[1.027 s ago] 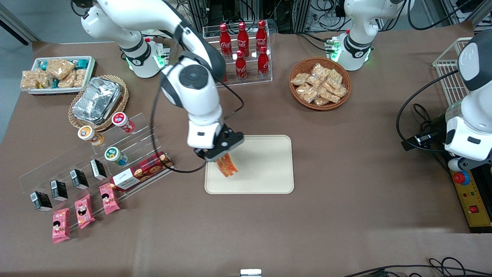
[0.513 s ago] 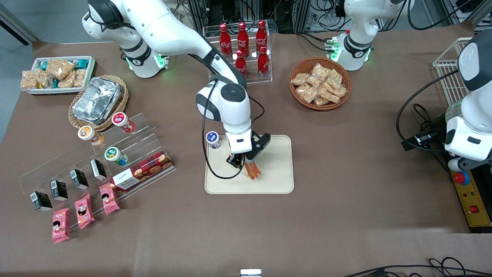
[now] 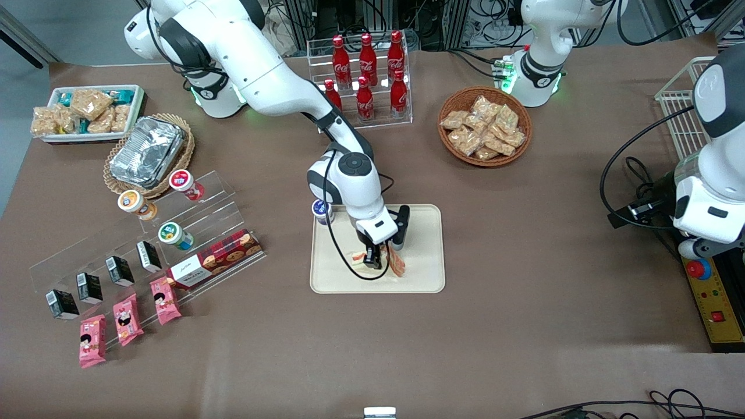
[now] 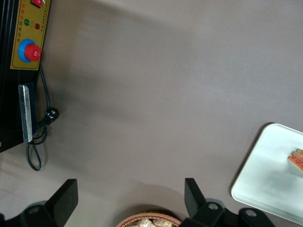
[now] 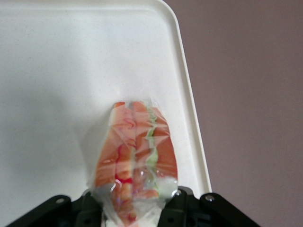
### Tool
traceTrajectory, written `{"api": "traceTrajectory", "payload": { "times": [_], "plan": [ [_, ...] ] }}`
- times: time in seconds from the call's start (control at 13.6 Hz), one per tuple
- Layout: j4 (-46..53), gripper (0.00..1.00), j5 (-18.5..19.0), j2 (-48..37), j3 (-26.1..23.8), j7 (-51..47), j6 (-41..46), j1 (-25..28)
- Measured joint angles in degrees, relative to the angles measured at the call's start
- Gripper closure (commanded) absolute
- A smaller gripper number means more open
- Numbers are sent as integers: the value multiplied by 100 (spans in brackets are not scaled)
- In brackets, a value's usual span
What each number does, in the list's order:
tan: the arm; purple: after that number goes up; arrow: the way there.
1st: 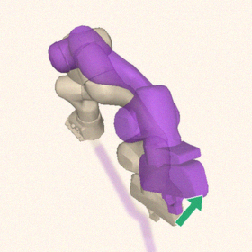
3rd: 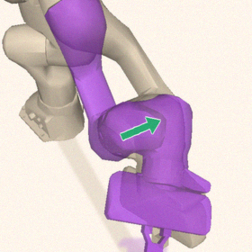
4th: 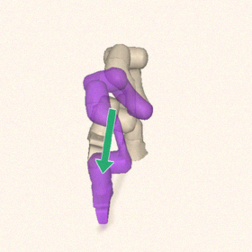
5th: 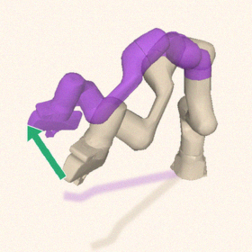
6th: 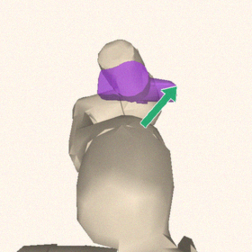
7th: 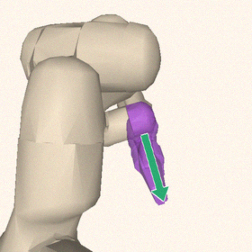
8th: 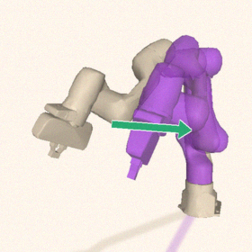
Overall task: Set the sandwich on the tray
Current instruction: 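Lower the sandwich onto the tray and open the right gripper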
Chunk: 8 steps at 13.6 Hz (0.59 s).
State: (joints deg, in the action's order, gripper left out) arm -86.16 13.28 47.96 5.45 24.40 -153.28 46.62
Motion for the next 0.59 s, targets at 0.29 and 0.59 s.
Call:
{"api": "traceTrajectory", "payload": {
  "times": [0.29, 0.59],
  "plan": [
    [9, 2, 11, 20, 0, 289, 0, 55],
    [38, 2, 12, 50, 7, 288, 0, 100]
  ]
}}
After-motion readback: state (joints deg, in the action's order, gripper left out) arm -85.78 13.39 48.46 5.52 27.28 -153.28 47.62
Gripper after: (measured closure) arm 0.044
